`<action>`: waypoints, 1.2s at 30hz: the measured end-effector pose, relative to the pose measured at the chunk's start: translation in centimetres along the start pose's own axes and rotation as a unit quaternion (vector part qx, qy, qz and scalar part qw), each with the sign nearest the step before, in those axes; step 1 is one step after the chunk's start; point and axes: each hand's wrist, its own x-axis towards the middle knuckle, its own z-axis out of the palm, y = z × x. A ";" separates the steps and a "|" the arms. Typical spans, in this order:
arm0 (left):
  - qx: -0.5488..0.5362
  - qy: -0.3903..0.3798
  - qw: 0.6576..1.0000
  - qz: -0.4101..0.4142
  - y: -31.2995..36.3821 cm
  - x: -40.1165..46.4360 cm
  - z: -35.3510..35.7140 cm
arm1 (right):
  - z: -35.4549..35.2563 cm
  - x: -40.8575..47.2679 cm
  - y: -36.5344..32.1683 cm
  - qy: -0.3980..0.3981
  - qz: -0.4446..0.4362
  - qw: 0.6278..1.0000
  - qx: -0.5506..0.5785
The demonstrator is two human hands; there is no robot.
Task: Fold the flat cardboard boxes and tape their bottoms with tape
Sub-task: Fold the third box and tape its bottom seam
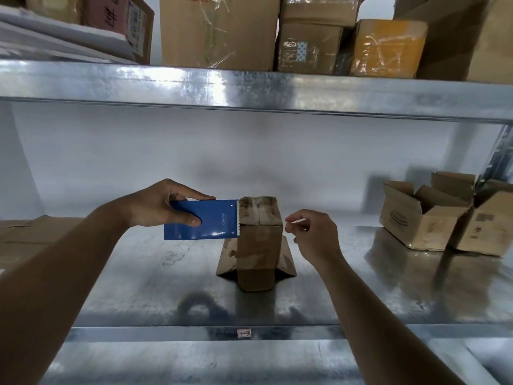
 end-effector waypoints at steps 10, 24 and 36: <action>0.000 -0.016 1.000 -0.022 -0.6 0.6 0.5 | 0.6 0.0 1.9 -0.071 0.043 0.990 0.111; 0.030 -0.020 0.999 -0.025 0.1 1.2 1.1 | 0.2 1.3 0.7 -0.148 0.175 0.973 -0.009; 0.017 -0.014 1.000 -0.022 -0.5 1.0 1.2 | 3.3 -0.2 -0.9 -0.030 -0.241 0.961 -0.133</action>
